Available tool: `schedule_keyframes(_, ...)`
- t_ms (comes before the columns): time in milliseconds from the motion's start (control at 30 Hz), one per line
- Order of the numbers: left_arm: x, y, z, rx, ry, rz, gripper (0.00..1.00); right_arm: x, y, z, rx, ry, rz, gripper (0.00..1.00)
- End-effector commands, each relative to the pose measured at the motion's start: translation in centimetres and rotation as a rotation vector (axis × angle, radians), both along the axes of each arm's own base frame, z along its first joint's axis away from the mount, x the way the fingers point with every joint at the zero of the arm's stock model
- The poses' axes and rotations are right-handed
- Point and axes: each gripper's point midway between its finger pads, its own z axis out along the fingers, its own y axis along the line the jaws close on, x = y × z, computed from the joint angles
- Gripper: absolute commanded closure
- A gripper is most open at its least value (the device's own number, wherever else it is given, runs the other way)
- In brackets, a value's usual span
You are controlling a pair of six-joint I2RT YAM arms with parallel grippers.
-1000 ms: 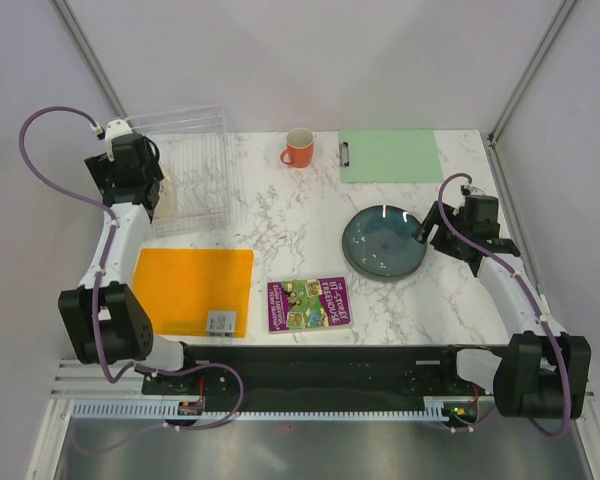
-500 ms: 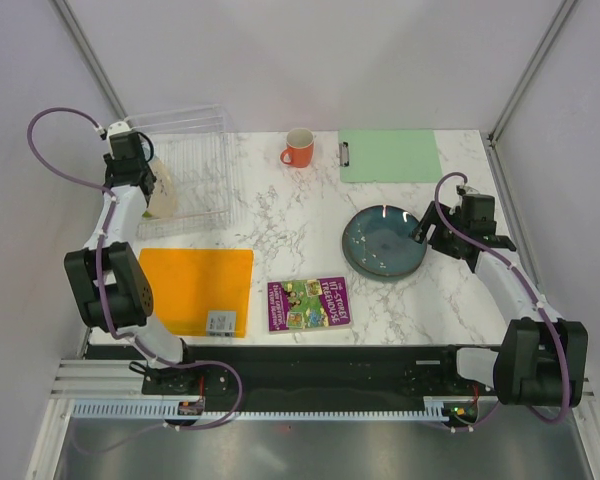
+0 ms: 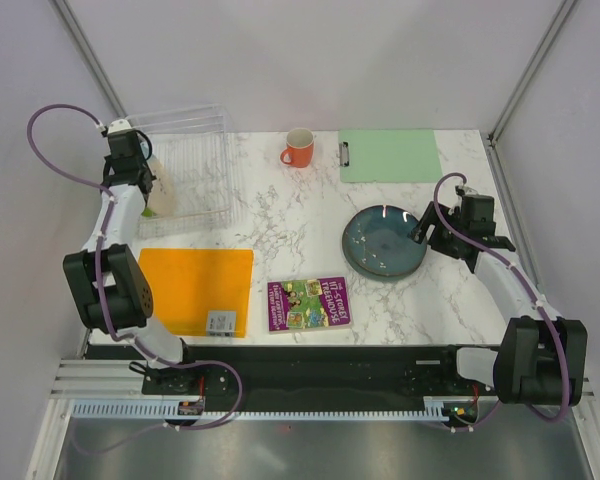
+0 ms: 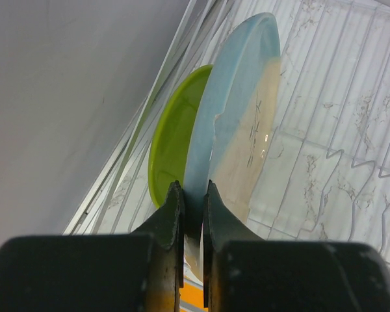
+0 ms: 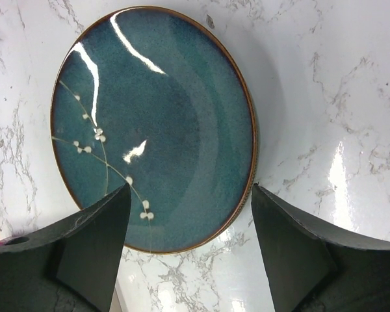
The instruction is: Unload the plates from the dish rack
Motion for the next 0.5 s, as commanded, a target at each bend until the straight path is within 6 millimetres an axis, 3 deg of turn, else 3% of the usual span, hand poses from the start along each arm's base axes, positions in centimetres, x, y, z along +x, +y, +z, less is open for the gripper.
schedule_keyframes(0, 0.0, -0.2, 10.2, 0.043, -0.258, 0.002, 0.98, 0.2, 0.1, 0.6, -0.008, -0.037, 0.017, 0.18)
schedule_keyframes(200, -3.2, -0.7, 17.2, 0.124, -0.382, -0.006, 0.98, 0.0, -0.1, 1.1, -0.016, -0.046, 0.011, 0.18)
schedule_keyframes(367, -5.0, -1.4, 20.6, 0.141, -0.455, -0.025, 0.98, -0.2, -0.1, 1.8, -0.017, -0.056, 0.011, 0.19)
schedule_keyframes(467, -6.4, -2.8, 22.3, 0.099, -0.506, -0.068, 0.98, -0.2, 0.4, 3.1, -0.002, -0.087, 0.03, 0.18)
